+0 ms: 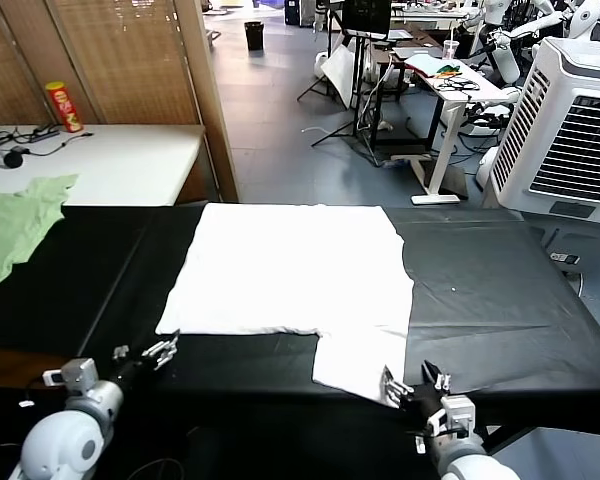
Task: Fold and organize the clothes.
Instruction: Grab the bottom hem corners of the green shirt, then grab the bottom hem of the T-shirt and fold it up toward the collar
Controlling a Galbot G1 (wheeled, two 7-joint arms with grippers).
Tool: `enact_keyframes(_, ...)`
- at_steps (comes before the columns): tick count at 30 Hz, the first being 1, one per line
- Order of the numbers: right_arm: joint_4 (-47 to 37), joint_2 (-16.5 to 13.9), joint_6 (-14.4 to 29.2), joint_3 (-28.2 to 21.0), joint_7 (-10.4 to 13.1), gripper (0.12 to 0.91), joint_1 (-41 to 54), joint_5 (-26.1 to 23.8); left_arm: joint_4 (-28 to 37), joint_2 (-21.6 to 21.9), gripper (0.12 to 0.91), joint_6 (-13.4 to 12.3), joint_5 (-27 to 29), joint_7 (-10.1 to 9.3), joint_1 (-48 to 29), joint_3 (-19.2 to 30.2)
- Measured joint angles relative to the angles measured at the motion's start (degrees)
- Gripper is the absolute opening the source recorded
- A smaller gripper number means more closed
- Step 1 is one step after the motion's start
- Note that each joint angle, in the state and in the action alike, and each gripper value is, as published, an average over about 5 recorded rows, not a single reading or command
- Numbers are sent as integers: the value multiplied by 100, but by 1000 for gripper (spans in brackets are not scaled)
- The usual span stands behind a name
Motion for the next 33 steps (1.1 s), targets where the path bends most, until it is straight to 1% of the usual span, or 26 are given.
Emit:
enact_keyframes(1, -4, 7, -2, -5, 11, 244, -4, -1, 32, -2, 593, -16, 1, 6, -10, 7)
enact_keyframes(2, -7, 13, -5, -8, 20, 198, -10, -1, 63, -3, 543, -35, 2, 13, -20, 14)
enact_keyframes(3, -6, 16, -8, -8, 29, 167, -16, -1, 95, -4, 493, -54, 3, 21, -28, 21)
enact_keyframes(4, -3, 18, -13, -8, 37, 137, -22, 1, 124, -4, 426, -72, 4, 29, -35, 27)
enact_keyframes(5, 3, 19, -16, -6, 46, 124, -28, 5, 148, -6, 376, -88, 6, 38, -41, 36)
enact_keyframes(8, 32, 20, -24, 8, 83, 123, -51, 27, 182, -13, 209, -124, 9, 76, -43, 54)
enact_keyframes(10, 65, 22, -25, 24, 121, 122, -78, 46, 166, -19, 144, -139, 9, 105, -26, 59)
enact_keyframes(11, 85, 23, -27, 33, 142, 122, -94, 52, 150, -22, 128, -145, 12, 115, -13, 60)
enact_keyframes(16, 301, 25, -109, 108, 265, 122, -247, 57, 7, -40, 126, -154, 96, 85, 96, 39)
enact_keyframes(21, 685, 9, -180, 229, 368, 122, -551, 55, -305, -41, 126, -135, 129, -62, 334, -93)
enact_keyframes(28, 1168, 45, -51, 359, 392, 122, -1109, 58, -870, -71, 126, -200, 197, -156, 1030, -369)
enact_keyframes(33, 1246, 1, 166, 454, 373, 122, -1191, 203, -1254, -138, 126, -307, 222, -194, 1540, -537)
